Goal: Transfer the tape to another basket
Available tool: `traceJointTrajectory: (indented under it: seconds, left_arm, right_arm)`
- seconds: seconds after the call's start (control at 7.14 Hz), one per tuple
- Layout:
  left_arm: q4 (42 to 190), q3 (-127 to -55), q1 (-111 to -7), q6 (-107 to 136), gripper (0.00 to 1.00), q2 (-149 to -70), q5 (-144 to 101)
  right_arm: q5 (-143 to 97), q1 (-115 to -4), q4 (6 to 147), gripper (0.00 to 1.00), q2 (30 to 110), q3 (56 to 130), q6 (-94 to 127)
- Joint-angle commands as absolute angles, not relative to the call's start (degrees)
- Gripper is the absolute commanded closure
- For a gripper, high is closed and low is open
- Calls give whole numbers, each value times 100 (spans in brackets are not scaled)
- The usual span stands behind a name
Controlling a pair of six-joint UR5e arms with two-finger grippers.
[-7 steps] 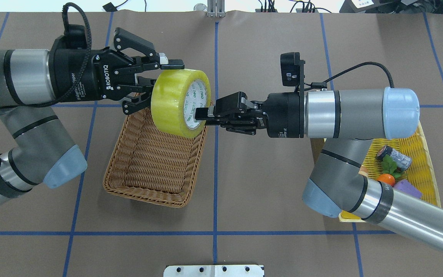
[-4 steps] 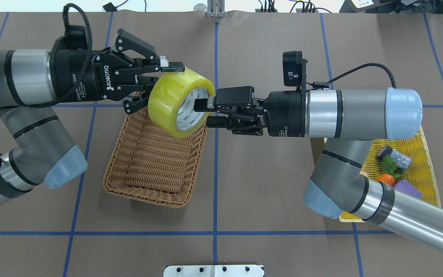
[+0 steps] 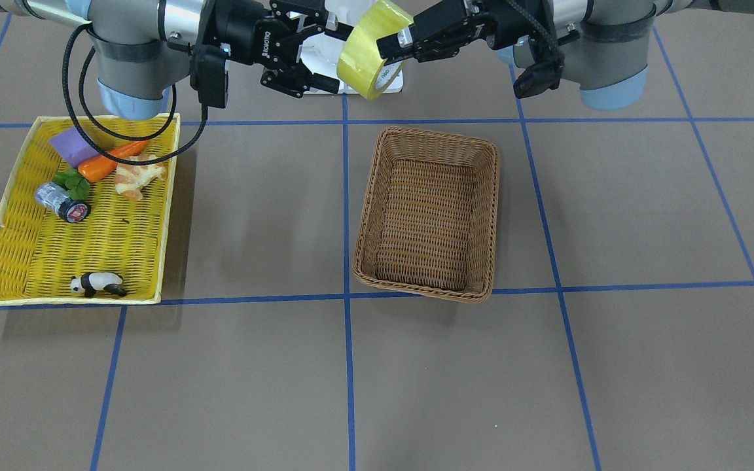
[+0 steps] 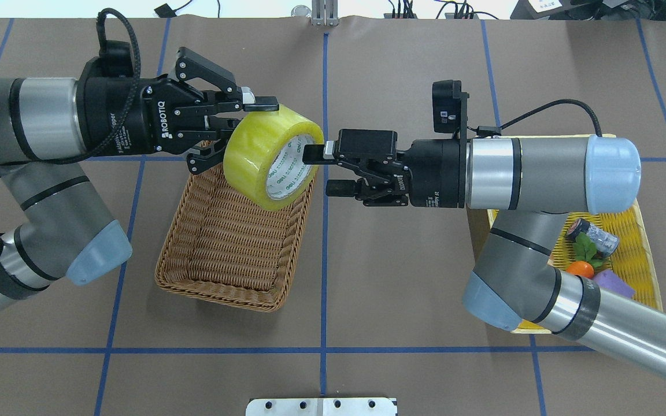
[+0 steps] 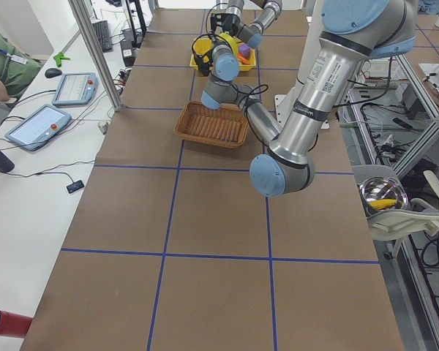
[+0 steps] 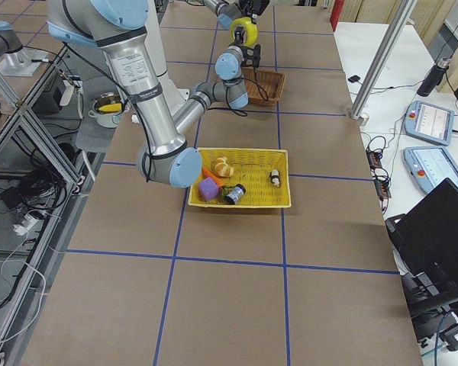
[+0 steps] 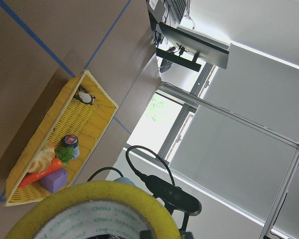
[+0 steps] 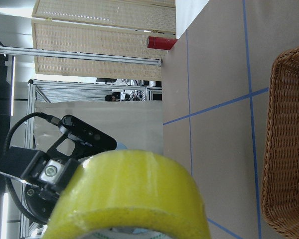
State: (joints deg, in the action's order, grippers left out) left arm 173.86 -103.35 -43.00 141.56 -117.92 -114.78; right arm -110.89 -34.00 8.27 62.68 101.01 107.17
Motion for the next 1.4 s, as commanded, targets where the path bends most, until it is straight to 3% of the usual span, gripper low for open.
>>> traceJointTrajectory:
  seconds: [0.0,0.28,0.7,1.26]
  left_arm:
    - [17385,-10345,-4307,14150,100,-11760,-11479]
    - [17298,-10231,-4307,14002,100,-11751,-11461]
    - [16886,-10098,-4315,12610,100,-11594,-11452]
    - [14917,-10582,-3818,10236,100,-11461,-10343]
  right_arm:
    - [-11397,-3462,826,0,6686,10229,10566]
    - [-12639,-4510,1062,0,6803,10144,10459]
    - [-13895,-6086,2545,0,6829,10195,9328]
    - [-13904,-7004,3906,0,7206,10256,7382]
